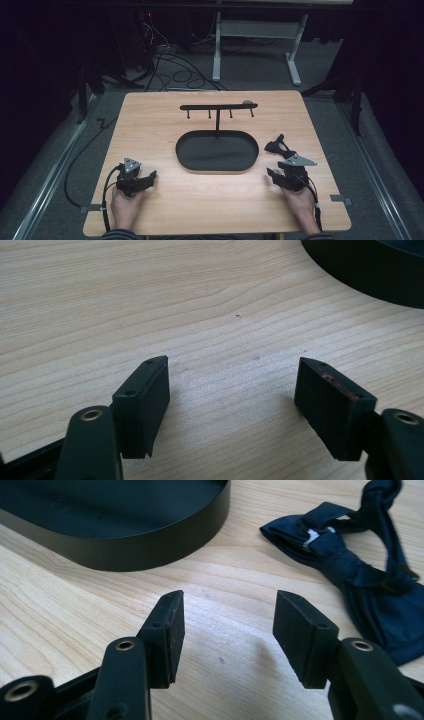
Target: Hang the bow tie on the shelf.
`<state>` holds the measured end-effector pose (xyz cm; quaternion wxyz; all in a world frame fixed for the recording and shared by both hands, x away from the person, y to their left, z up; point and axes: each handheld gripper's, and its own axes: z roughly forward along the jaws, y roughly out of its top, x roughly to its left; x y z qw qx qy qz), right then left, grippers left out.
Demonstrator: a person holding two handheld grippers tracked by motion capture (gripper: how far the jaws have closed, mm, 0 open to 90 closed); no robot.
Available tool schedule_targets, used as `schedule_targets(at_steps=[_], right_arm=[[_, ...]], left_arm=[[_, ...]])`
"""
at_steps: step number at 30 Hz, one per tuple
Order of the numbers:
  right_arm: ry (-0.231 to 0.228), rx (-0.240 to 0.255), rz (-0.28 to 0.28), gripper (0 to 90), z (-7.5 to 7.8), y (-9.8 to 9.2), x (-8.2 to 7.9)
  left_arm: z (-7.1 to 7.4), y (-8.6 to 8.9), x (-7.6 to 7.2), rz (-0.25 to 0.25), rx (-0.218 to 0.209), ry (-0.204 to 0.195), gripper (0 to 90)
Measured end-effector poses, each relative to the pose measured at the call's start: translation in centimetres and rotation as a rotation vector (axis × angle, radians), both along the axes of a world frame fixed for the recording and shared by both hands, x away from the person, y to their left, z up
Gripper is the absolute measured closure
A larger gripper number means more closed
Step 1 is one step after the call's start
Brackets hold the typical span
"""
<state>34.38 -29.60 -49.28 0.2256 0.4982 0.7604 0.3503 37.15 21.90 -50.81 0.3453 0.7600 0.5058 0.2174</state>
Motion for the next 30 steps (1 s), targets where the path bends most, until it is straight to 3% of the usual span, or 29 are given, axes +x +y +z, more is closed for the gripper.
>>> schedule_targets(at_steps=[15,30], right_arm=[[-0.029,0.018,-0.056,48.5,0.9,-1.8,-1.0],[-0.069,0.056,-0.124,48.1,2.4,-4.0,-0.8]], left_arm=[[0.0,0.0,0.0,0.0,0.0,0.0,30.7],[0.0,0.0,0.0,0.0,0.0,0.0,30.7]])
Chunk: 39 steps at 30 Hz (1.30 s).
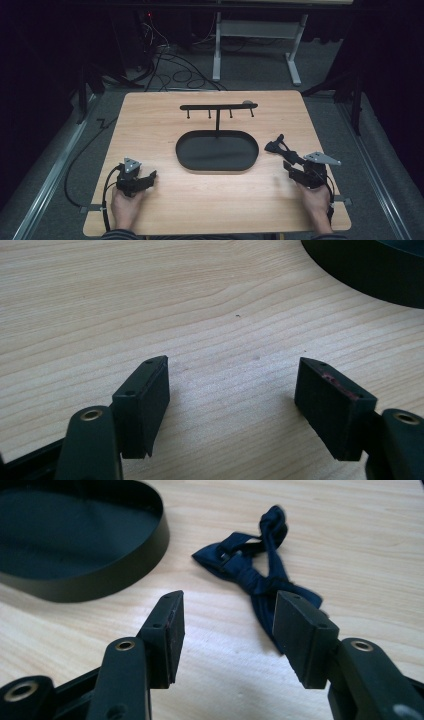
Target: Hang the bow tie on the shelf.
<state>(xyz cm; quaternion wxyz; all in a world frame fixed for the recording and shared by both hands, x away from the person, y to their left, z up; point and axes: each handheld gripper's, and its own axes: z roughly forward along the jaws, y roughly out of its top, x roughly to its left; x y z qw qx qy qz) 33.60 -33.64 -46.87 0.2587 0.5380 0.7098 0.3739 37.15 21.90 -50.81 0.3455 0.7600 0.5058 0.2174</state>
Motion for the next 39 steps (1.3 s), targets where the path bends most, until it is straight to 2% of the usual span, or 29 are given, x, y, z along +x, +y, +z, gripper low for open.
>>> schedule_targets(at_steps=[13,17,25,27,35,39], right_arm=[[-0.004,0.032,-0.041,49.7,1.6,-1.3,2.0],[0.012,0.036,-0.058,50.6,2.2,-1.2,3.0],[0.033,0.026,-0.054,52.7,2.9,-1.0,4.7],[0.031,0.021,-0.05,52.8,2.9,-1.0,4.9],[0.073,-0.006,-0.054,55.9,2.8,-0.4,7.0],[0.094,0.0,-0.055,57.6,2.4,-0.2,7.6]], left_arm=[[0.0,0.0,0.0,0.0,-0.001,0.0,30.6],[0.0,0.0,0.0,0.001,-0.001,0.0,30.6],[0.0,0.0,0.0,0.0,0.0,0.0,30.7],[0.0,0.0,0.0,0.001,-0.001,0.0,30.7],[0.0,0.0,0.0,0.001,-0.002,0.0,30.7],[0.0,0.0,0.0,0.0,-0.001,0.0,30.7]])
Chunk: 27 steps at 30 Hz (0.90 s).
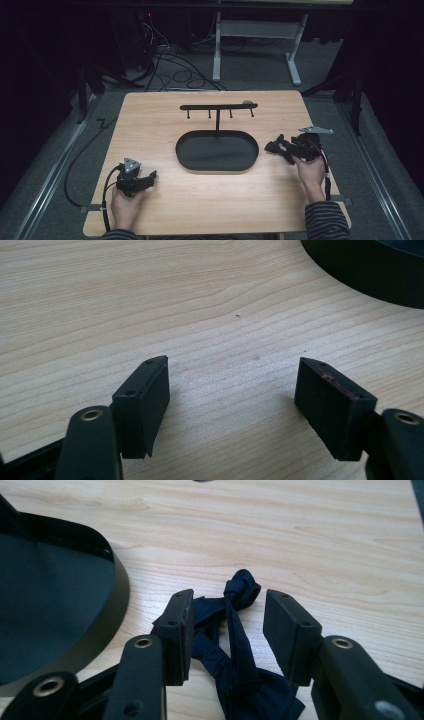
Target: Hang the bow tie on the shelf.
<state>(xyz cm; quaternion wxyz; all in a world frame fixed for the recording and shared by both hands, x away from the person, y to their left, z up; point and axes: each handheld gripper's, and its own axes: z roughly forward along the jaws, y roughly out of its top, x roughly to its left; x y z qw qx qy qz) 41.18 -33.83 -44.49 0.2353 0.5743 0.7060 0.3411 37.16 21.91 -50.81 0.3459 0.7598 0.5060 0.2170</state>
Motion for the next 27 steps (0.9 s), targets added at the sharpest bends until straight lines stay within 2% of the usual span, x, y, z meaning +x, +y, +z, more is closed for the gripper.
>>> schedule_targets(at_steps=[5,9,17,24,25,27], right_arm=[[0.026,-0.002,-0.009,59.2,-0.6,0.0,0.6],[0.052,-0.005,-0.008,64.9,-1.2,0.0,1.2],[0.081,-0.012,-0.015,67.5,-2.1,0.1,1.9],[0.089,-0.024,-0.012,75.5,-2.5,0.3,2.2],[0.091,-0.032,-0.015,79.7,-2.6,0.2,2.3],[0.091,-0.033,-0.014,81.7,-2.6,0.2,2.3]], left_arm=[[0.0,0.0,0.0,-0.001,0.001,0.001,30.7],[0.0,0.0,0.0,0.001,0.001,-0.001,30.6],[0.0,0.0,0.0,0.0,0.001,-0.001,30.6],[0.0,0.0,0.0,0.0,0.001,0.0,30.6],[0.0,0.0,0.0,0.0,0.001,0.0,30.6],[0.0,0.0,0.0,0.0,0.001,0.0,30.6]])
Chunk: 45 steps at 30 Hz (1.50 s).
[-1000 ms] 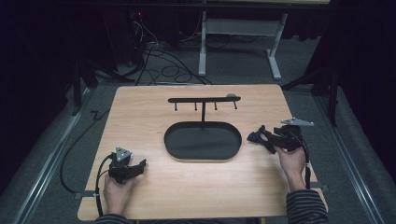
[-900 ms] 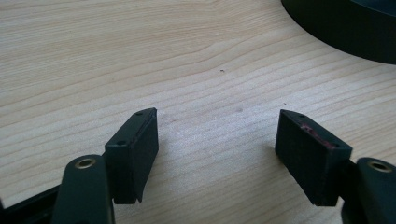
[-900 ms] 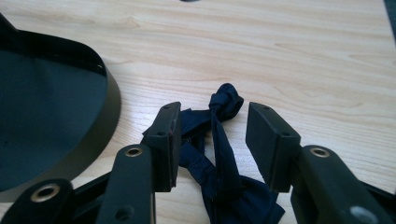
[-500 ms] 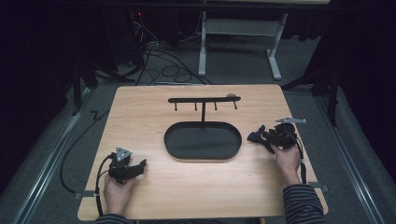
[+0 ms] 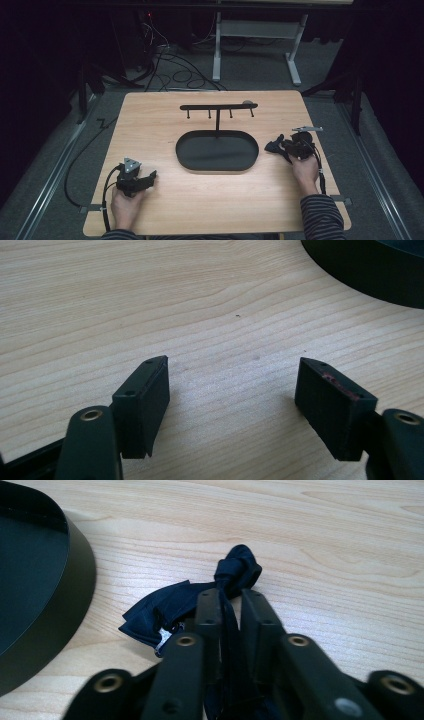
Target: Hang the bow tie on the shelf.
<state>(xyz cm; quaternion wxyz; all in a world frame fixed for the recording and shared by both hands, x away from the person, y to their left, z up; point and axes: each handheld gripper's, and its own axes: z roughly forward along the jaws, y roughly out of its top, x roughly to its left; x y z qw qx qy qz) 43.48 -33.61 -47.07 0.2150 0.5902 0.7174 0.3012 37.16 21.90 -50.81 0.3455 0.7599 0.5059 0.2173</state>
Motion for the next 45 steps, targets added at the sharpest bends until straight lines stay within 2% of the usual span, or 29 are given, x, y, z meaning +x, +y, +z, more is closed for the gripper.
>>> schedule_targets(at_steps=[1,3,5,10,22,29,45], right_arm=[[-0.001,0.001,0.007,85.4,0.0,0.0,0.0],[-0.004,0.002,0.012,86.7,0.1,0.0,0.0],[-0.007,0.022,0.013,90.0,0.1,-0.2,-0.1],[-0.015,0.021,0.02,90.0,0.3,-0.2,-0.3],[-0.108,0.025,0.053,90.0,2.3,0.1,-1.7],[-0.142,0.035,0.062,90.0,3.4,0.1,-2.3],[-0.19,0.028,0.126,90.0,5.2,0.8,-4.3]], left_arm=[[0.0,0.0,0.0,0.0,0.0,0.0,30.6],[0.0,0.0,0.0,0.0,0.0,-0.001,30.6],[0.0,0.0,0.0,0.0,-0.001,-0.001,30.6],[0.0,0.0,0.0,-0.002,0.001,0.001,30.6],[0.0,0.0,0.0,-0.001,0.0,0.001,30.5],[0.0,0.0,0.0,-0.002,0.001,0.001,30.5],[0.0,0.0,0.0,-0.001,0.0,0.001,30.5]])
